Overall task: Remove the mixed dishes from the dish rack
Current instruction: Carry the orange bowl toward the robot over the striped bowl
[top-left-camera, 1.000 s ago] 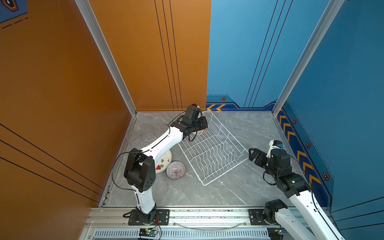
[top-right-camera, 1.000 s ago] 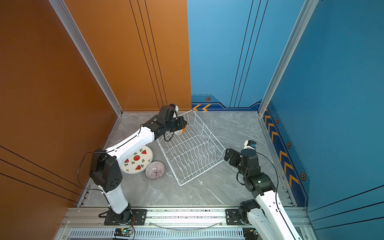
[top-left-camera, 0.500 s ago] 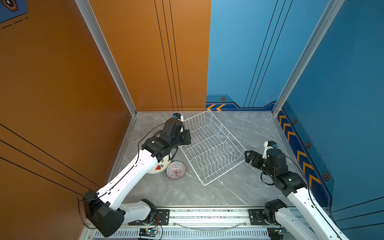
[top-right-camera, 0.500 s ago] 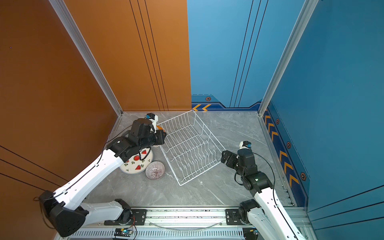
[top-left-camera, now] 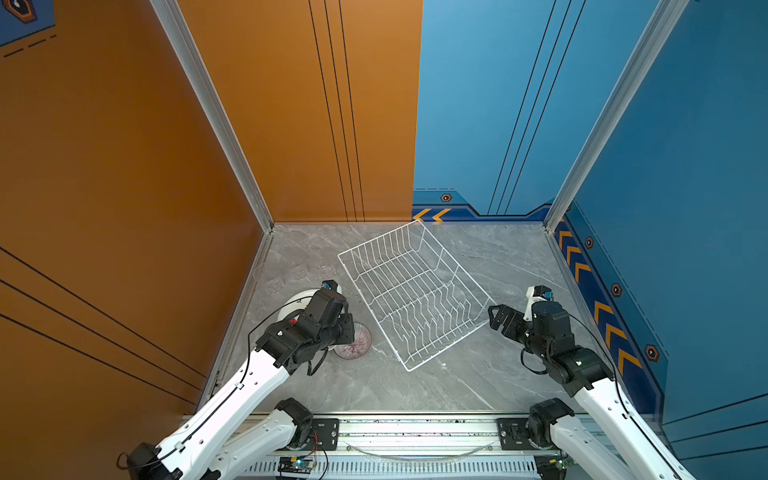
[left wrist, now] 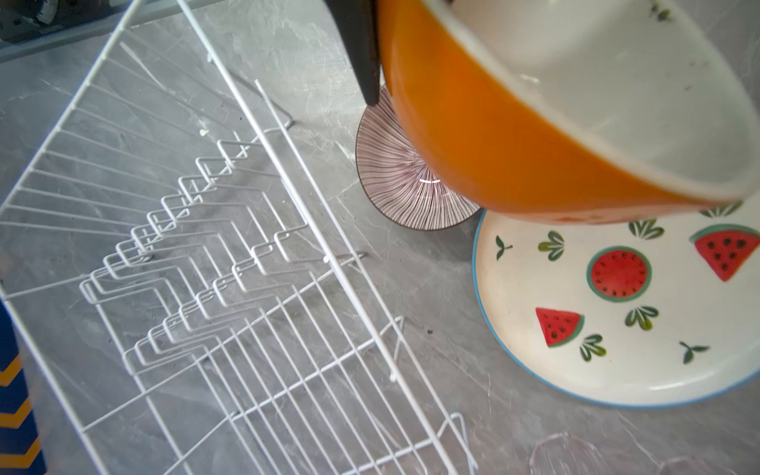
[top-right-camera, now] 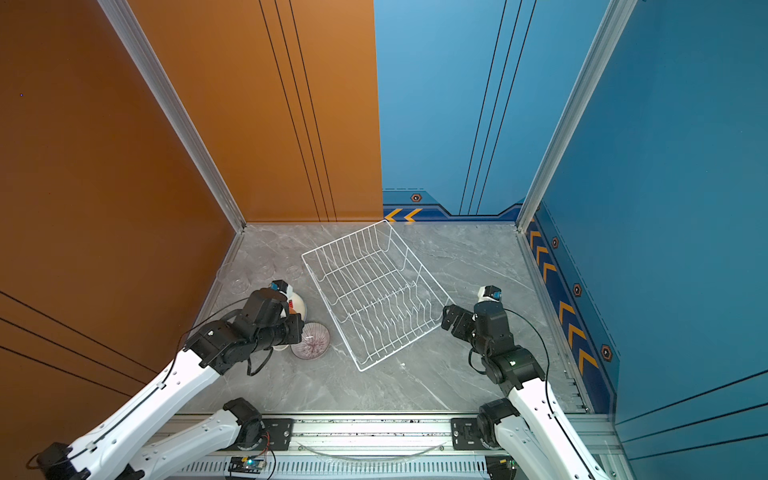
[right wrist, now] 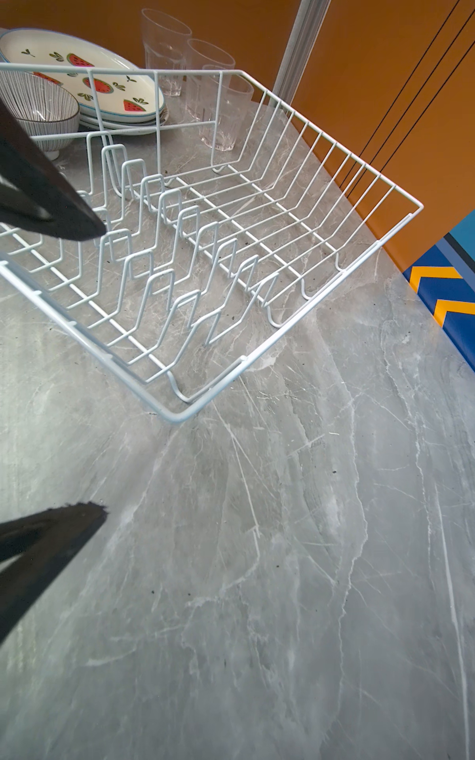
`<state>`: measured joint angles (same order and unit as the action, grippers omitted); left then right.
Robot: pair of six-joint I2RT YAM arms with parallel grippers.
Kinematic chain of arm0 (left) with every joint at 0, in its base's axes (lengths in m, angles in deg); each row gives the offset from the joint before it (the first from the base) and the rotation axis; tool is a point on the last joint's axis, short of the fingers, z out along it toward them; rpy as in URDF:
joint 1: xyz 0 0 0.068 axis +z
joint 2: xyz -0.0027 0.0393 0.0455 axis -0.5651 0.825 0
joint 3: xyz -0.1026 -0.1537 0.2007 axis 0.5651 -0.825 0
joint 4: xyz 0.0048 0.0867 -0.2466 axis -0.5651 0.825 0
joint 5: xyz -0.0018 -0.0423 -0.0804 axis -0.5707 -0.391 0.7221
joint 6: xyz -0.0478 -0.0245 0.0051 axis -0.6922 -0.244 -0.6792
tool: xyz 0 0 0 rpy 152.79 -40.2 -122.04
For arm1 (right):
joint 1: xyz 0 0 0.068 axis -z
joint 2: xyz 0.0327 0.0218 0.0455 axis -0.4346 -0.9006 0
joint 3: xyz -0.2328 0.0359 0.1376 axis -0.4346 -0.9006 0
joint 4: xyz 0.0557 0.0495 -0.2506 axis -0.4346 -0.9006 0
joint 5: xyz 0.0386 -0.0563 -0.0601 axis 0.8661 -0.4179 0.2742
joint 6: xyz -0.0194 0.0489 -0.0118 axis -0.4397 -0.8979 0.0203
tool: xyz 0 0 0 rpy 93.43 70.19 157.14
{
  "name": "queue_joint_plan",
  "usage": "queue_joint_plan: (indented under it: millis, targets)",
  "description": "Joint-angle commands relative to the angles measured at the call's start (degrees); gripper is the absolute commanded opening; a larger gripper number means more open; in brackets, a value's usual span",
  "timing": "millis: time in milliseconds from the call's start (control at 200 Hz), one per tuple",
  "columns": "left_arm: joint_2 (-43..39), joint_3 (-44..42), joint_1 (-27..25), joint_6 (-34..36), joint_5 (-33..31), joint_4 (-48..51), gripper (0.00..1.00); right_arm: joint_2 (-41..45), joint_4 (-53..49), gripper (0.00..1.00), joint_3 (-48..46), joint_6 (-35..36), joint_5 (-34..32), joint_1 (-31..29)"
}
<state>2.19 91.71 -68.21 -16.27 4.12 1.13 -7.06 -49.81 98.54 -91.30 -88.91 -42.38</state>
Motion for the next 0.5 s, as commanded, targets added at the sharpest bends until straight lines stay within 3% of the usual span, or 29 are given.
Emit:
queue_joint_plan:
  millis: [0, 495]
  targets:
    - [0.94, -0.63, -2.66, -0.61, -0.16, -1.34, 0.00, 0.88, -1.42, 1.00, -1.25, -0.98, -1.24, -0.43]
    - [10.48, 0.03, -6.97, 0.27, 0.11, -4.67, 0.00, 2.01, -3.32, 1.00, -1.60, -1.53, -1.91, -0.81]
